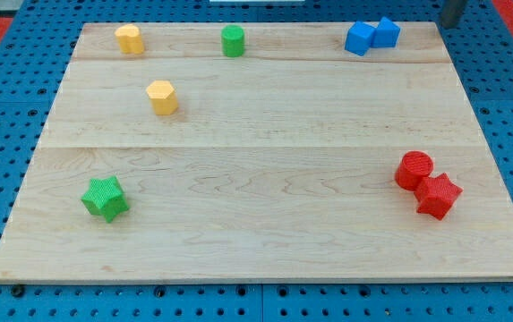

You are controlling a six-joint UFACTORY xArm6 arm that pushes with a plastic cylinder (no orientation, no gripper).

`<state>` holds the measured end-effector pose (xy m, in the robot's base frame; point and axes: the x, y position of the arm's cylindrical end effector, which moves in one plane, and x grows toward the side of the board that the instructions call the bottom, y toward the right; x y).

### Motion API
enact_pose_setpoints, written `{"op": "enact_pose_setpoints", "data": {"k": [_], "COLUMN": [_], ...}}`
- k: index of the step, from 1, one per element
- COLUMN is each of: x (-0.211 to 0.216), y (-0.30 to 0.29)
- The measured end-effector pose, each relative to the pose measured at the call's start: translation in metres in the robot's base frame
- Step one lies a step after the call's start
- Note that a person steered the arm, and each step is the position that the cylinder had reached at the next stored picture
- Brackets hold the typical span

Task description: Push the blue triangle to the center

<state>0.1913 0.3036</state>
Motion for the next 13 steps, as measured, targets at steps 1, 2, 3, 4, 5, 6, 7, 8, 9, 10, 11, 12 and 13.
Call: {"op": "enact_pose_setpoints", "data": {"k": [1,2,3,4,5,6,7,8,9,10,11,12,13], "x": [0.001,0.001,0.010,0.038,0.046,0.043,0.063,0.084,0.089,0.083,0.079,0.079,0.069], "y": [-0.048,-0.113,-0.125,-0.105,-0.079,-0.040,-0.044,-0.102,-0.145,-0.170,-0.205,-0.257,-0.257]}}
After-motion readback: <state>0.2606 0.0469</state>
